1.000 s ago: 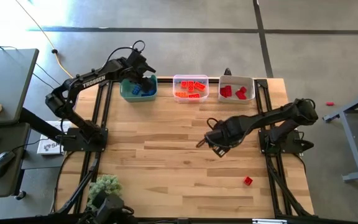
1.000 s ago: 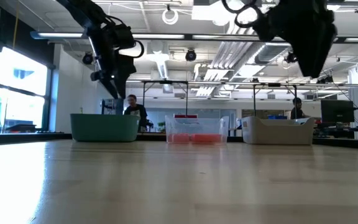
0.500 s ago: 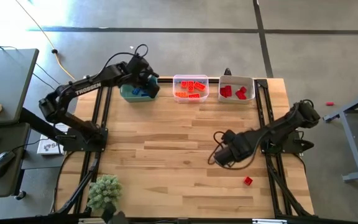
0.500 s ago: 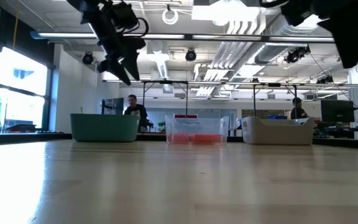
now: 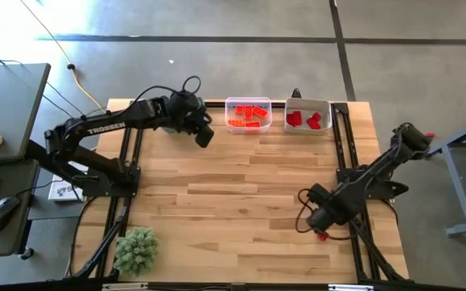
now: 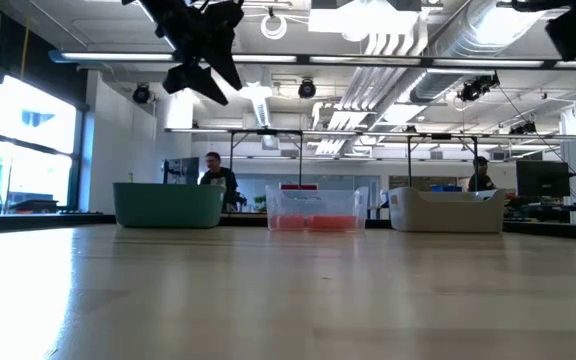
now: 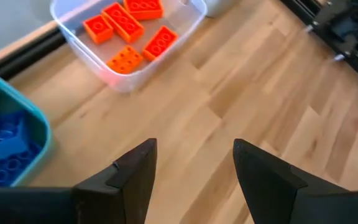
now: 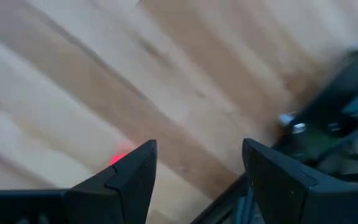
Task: Sort & place blocks by color
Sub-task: Put the red game piece into the gray bin
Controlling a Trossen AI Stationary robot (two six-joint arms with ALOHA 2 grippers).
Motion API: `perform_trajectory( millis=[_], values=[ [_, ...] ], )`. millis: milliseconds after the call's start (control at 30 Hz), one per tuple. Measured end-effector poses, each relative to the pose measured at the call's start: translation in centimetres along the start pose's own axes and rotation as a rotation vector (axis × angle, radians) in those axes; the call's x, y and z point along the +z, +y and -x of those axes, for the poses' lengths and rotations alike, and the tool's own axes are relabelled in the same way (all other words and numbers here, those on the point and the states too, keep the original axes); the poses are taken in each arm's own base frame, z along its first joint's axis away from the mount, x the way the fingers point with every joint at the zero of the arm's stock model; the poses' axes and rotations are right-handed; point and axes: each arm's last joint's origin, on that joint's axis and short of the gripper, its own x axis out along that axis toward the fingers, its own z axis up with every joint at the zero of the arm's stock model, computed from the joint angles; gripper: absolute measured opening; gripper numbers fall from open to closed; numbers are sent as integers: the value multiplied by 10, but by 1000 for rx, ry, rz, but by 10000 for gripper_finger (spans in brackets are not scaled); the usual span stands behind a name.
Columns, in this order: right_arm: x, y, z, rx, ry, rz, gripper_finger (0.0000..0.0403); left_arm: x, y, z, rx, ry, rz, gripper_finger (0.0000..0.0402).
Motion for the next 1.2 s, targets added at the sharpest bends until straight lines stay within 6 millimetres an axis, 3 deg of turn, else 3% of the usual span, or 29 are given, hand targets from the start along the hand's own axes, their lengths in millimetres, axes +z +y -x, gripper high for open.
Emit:
perform_trajectory(
  millis=[233,533,933,1200],
  values=[
    [-27,-8,-15,232,19,27,225,-9,-19,0,-42,19,-46,200],
    [-54,-4,-52,346,60,17,225,-19,-37,1,-87,42,-55,200],
    [-60,-1,-62,375,33,-1,225,-25,-48,2,-95,43,-29,200],
    [-64,16,-85,310,50,41,225,-25,-50,3,-89,38,-35,200]
  ],
)
